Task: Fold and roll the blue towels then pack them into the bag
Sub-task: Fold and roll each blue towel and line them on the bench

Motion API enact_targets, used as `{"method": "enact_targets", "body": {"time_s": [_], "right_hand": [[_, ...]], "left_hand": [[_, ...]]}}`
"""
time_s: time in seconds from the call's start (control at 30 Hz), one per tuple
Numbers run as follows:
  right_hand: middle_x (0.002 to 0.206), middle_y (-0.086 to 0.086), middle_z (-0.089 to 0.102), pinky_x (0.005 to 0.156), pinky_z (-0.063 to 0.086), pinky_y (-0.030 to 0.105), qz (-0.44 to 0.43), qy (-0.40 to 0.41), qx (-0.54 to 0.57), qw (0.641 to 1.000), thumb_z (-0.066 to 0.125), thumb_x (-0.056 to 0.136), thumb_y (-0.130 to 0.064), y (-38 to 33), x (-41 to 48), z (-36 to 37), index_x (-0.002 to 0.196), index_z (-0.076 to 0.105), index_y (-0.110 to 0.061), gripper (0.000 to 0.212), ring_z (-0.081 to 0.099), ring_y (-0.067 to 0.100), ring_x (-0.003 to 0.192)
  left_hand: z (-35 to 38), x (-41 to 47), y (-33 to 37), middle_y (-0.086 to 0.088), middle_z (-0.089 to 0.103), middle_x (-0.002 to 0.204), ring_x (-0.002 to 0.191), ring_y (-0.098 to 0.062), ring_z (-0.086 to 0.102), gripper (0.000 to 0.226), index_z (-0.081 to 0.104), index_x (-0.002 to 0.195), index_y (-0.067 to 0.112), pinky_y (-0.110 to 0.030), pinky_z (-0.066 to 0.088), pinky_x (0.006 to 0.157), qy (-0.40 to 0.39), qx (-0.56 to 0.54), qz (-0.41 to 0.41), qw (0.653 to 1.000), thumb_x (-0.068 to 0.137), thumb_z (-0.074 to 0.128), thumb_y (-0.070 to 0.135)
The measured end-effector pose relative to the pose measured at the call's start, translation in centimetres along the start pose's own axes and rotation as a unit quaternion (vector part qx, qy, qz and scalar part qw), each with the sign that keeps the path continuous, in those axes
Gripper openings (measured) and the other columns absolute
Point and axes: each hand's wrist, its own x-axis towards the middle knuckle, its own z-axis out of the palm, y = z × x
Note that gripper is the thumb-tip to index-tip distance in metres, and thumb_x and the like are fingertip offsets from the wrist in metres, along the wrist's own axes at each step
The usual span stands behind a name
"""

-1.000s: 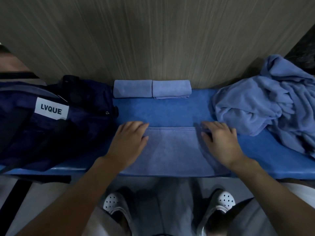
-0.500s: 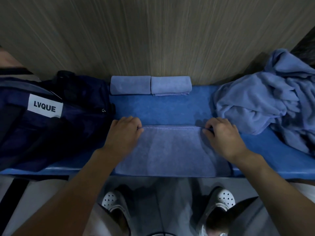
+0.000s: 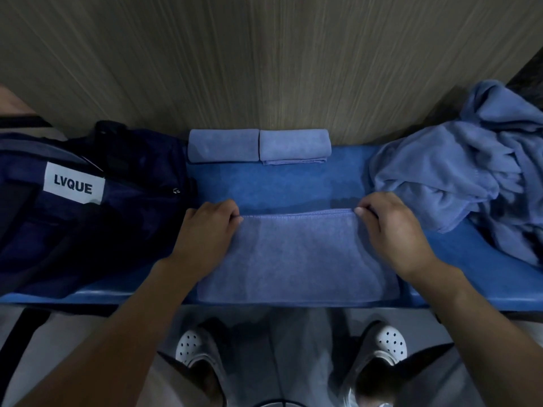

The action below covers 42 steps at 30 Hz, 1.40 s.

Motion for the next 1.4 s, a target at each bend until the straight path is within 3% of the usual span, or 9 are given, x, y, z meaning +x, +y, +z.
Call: {"method": "enact_targets", "body": {"time_s": [0.4, 0.53, 0.6, 0.7, 0.83, 0.97, 1.2, 1.33, 1.4], "right_hand": [[0.079, 0.007, 0.063, 0.059, 0.05, 0.043, 0.018, 0.017, -0.033, 0.999, 0.054, 0.096, -0.019, 1.0, 1.3, 1.8, 0.087, 0.064, -0.008, 0.017, 0.058, 0.025, 0.068], [0.085, 0.01, 0.058, 0.06, 0.049, 0.042, 0.007, 0.026, -0.033, 0.999, 0.058, 0.094, -0.017, 0.6, 1.6, 2.0, 0.089, 0.064, -0.002, 0.016, 0.056, 0.029, 0.071], [0.093, 0.014, 0.057, 0.067, 0.049, 0.044, -0.01, 0.064, -0.042, 0.997, 0.058, 0.094, -0.016, 0.1, 1.7, 1.5, 0.095, 0.065, 0.0, 0.018, 0.056, 0.032, 0.079], [0.109, 0.015, 0.061, 0.082, 0.045, 0.044, -0.067, 0.103, -0.097, 0.988, 0.049, 0.098, -0.023, -1.5, 1.0, 0.5, 0.109, 0.064, -0.002, 0.028, 0.056, 0.034, 0.098], [0.142, 0.008, 0.05, 0.107, 0.031, 0.045, -0.135, -0.061, -0.142, 0.979, 0.025, 0.101, -0.046, -3.9, -2.3, 2.2, 0.134, 0.054, -0.013, 0.055, 0.042, 0.027, 0.134], [0.156, 0.002, 0.032, 0.113, 0.016, 0.051, -0.092, -0.18, -0.219, 0.954, 0.003, 0.097, -0.059, -2.8, -4.0, 3.8, 0.147, 0.038, -0.026, 0.069, 0.029, 0.024, 0.144], [0.162, -0.003, 0.008, 0.118, -0.004, 0.053, -0.036, -0.185, -0.248, 0.95, -0.023, 0.083, -0.068, -1.2, -2.7, 3.0, 0.152, 0.011, -0.04, 0.082, 0.003, 0.02, 0.15], [0.159, 0.006, 0.023, 0.116, 0.011, 0.058, -0.037, -0.172, -0.256, 0.95, -0.009, 0.093, -0.063, -2.1, -2.9, 2.9, 0.15, 0.028, -0.031, 0.075, 0.017, 0.026, 0.148], [0.159, 0.004, 0.023, 0.117, 0.012, 0.056, -0.039, -0.176, -0.241, 0.954, -0.01, 0.092, -0.065, -1.9, -2.9, 3.0, 0.15, 0.028, -0.033, 0.076, 0.017, 0.024, 0.148]], "left_hand": [[0.6, 0.3, -0.4, 0.011, 0.052, 0.085, 0.088, -0.02, 0.054, 0.01, 0.055, 0.093, 0.018, -0.036, 0.034, 0.081, 0.005, 0.01, 0.014, 1.0, 0.098, 0.052, 0.027], [0.7, 0.3, -0.2, -0.001, 0.061, 0.111, 0.105, -0.027, 0.054, 0.016, 0.06, 0.11, 0.016, -0.042, 0.04, 0.088, 0.034, 0.02, 0.029, 0.999, 0.096, 0.054, 0.021], [0.6, -0.1, 0.6, -0.002, 0.06, 0.124, 0.117, -0.025, 0.052, 0.027, 0.06, 0.118, 0.016, -0.042, 0.04, 0.095, 0.067, 0.019, 0.081, 0.994, 0.095, 0.049, 0.024], [1.0, -1.3, 2.5, 0.0, 0.058, 0.135, 0.131, -0.02, 0.047, 0.042, 0.06, 0.127, 0.016, -0.038, 0.036, 0.105, 0.041, 0.007, 0.159, 0.986, 0.095, 0.039, 0.033], [2.9, -3.0, 3.6, 0.002, 0.037, 0.155, 0.147, -0.019, 0.026, 0.056, 0.046, 0.144, 0.021, -0.045, 0.022, 0.118, -0.047, 0.049, 0.18, 0.981, 0.097, 0.03, 0.047], [3.7, -3.3, 3.0, 0.008, 0.012, 0.163, 0.151, -0.017, 0.005, 0.06, 0.024, 0.153, 0.036, -0.056, 0.007, 0.119, -0.081, 0.092, 0.149, 0.981, 0.097, 0.019, 0.056], [3.4, -3.6, 2.1, 0.006, 0.015, 0.163, 0.151, -0.026, 0.01, 0.062, 0.024, 0.152, 0.041, -0.061, 0.009, 0.117, -0.078, 0.124, 0.127, 0.981, 0.094, 0.021, 0.061], [3.3, -3.5, 2.0, 0.005, 0.018, 0.163, 0.151, -0.029, 0.01, 0.064, 0.027, 0.152, 0.038, -0.061, 0.008, 0.117, -0.071, 0.116, 0.113, 0.984, 0.093, 0.02, 0.062], [3.4, -3.3, 1.6, 0.006, 0.013, 0.164, 0.151, -0.028, 0.005, 0.065, 0.022, 0.152, 0.04, -0.06, 0.005, 0.118, -0.071, 0.111, 0.109, 0.985, 0.092, 0.016, 0.063]]}}
